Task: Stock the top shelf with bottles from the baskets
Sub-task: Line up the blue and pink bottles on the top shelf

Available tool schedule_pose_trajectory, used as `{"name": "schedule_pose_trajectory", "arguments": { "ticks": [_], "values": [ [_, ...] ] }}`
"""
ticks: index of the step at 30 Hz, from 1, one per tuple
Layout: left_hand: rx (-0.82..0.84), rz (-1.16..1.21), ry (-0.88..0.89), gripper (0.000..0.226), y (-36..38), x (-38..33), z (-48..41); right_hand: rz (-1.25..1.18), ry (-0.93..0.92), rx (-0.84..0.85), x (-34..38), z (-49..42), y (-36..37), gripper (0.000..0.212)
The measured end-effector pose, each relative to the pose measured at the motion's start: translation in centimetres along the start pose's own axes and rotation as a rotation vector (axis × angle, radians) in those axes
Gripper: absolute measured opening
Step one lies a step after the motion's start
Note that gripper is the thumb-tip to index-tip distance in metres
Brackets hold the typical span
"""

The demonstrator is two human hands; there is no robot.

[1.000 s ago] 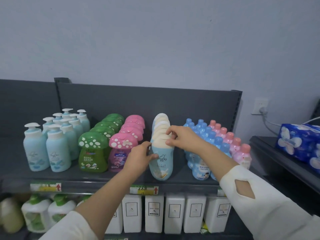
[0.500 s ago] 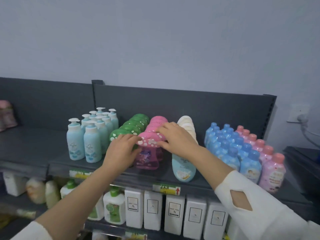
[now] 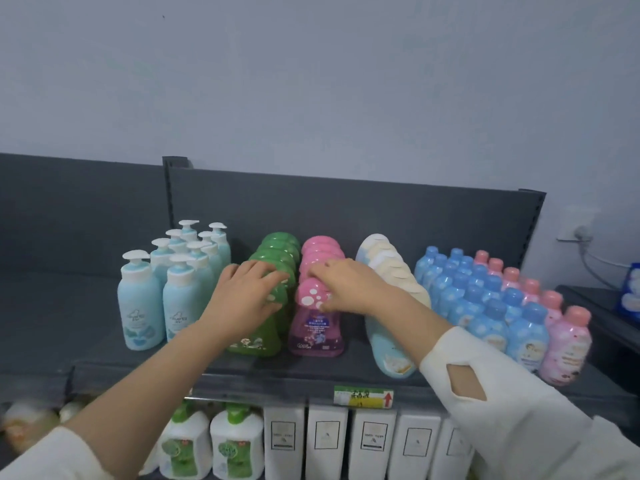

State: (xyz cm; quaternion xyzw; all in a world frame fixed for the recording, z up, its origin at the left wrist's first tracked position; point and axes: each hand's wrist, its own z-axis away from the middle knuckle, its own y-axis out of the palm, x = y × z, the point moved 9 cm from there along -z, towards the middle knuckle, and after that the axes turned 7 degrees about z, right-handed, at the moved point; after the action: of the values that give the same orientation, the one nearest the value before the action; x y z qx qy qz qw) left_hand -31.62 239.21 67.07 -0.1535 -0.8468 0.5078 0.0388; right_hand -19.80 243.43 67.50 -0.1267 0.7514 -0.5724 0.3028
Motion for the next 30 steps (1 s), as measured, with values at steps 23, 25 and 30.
{"name": "schedule_pose_trajectory", "arguments": {
  "ticks": [23,25,30],
  "values": [
    [0.017,0.163,0.099,0.029,0.4,1.1,-5.9,-0.187,0.190,0.097,-5.3,-3.0,-1.5,0.049],
    [0.018,0.203,0.067,0.026,0.0,1.7,-6.3,-0.181,0.181,0.129,-5.4,-4.0,-0.9,0.052],
    [0.289,0.346,0.081,0.034,1.4,2.4,-5.1,-0.207,0.141,0.202,-5.2,-5.8,0.7,0.052]
  ]
}}
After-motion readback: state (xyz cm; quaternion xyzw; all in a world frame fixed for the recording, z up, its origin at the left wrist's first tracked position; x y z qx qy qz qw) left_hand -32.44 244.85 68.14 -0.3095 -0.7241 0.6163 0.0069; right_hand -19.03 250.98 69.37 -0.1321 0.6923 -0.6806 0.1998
